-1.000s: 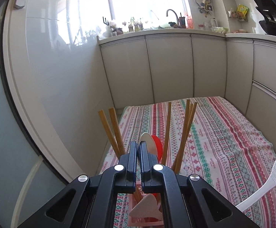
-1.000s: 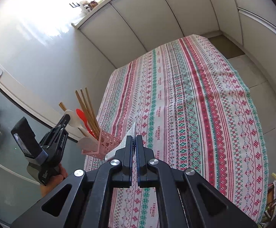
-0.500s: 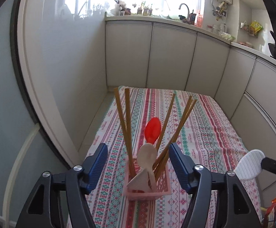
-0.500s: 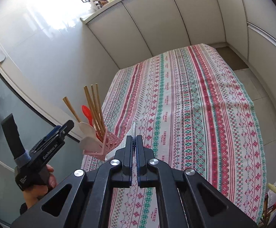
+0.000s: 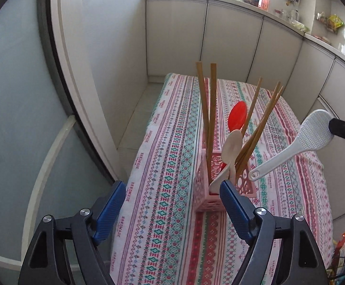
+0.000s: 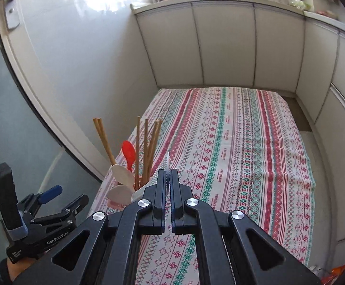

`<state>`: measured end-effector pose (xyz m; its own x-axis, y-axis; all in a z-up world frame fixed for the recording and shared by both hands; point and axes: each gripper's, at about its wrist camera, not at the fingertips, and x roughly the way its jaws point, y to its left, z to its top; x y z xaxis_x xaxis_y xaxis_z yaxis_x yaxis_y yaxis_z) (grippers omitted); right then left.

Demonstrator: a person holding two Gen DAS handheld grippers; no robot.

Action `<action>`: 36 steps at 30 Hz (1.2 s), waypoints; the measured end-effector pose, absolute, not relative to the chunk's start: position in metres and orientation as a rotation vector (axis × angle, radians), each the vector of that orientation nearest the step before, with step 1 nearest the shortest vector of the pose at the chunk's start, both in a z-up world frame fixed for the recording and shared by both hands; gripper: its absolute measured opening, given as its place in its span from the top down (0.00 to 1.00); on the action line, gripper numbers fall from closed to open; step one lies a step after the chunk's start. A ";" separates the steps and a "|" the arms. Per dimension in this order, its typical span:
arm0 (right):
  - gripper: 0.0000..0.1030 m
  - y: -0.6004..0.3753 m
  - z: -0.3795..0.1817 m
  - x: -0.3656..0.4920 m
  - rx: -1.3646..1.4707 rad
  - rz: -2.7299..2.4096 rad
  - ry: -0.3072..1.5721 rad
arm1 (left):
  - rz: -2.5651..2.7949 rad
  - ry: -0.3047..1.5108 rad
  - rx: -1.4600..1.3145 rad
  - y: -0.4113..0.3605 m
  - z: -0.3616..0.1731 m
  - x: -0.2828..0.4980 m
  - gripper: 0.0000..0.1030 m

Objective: Organize utensils
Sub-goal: 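Lower the white rice paddle into the pink basket and open the right gripper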

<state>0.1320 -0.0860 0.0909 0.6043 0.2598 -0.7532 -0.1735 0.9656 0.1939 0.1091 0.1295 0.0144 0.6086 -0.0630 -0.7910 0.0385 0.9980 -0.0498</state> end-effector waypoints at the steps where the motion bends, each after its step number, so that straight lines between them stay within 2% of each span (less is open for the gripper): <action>1: 0.98 -0.078 0.091 0.136 0.077 0.269 0.894 | -0.055 0.924 -0.024 0.131 0.013 0.109 0.20; 11: 0.98 -0.027 0.088 0.147 -0.233 0.214 0.901 | -0.077 0.980 -0.060 0.144 -0.001 0.115 0.20; 19: 0.98 0.000 0.067 0.151 -0.345 0.237 0.959 | -0.101 0.996 -0.068 0.142 -0.002 0.116 0.20; 30: 0.97 0.003 0.052 0.164 -0.249 0.278 1.010 | -0.105 1.016 -0.086 0.141 -0.004 0.117 0.20; 36: 0.95 -0.024 0.061 0.166 0.008 0.404 1.035 | -0.115 1.020 -0.085 0.138 -0.003 0.117 0.20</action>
<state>0.1659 -0.0237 0.0606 0.4439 0.3297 -0.8332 -0.3219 0.9265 0.1951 0.1170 0.1375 -0.0025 0.5182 -0.1356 -0.8444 0.0561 0.9906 -0.1247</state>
